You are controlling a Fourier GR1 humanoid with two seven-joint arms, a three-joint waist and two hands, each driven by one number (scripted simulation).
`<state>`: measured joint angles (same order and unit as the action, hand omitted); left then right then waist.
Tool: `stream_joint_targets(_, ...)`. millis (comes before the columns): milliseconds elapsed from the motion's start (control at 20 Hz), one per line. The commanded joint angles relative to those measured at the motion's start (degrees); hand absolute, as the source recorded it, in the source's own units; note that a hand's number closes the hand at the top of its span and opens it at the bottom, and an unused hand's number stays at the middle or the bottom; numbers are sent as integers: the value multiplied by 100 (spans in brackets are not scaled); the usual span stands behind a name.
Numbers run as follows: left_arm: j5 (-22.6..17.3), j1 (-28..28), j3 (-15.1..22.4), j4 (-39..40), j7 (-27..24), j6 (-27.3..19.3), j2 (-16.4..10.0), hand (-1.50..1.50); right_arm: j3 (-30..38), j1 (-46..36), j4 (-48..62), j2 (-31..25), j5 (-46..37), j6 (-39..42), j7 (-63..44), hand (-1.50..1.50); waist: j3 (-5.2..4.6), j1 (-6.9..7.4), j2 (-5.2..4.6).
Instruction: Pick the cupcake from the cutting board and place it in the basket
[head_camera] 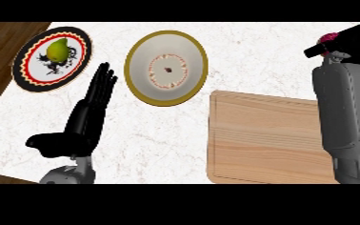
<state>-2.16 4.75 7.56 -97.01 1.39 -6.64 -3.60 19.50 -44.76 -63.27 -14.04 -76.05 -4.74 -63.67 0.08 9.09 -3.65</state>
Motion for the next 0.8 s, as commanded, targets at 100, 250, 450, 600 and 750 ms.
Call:
stream_joint_targets(100,47,121,99,74,-6,26,48,0,183,-1095,517,-346,-906,-1173,-718,150,-8,101,10)
stream_joint_targets(250,-18,203,-4,131,-10,106,-42,0,244,-1660,778,-274,-1294,-1306,-933,150,-20,158,14)
stream_joint_targets(450,84,239,84,172,33,-50,108,0,512,-2213,1212,-326,-1721,-1342,-1197,150,-19,55,55)
stream_joint_targets(600,7,305,-26,104,233,-22,19,0,716,-2317,1503,-276,-2097,-1466,-1494,150,-15,-5,80)
stream_joint_targets(750,92,217,-39,241,46,-93,50,0,961,-2570,1793,-311,-2376,-1317,-1709,150,-21,-97,95)
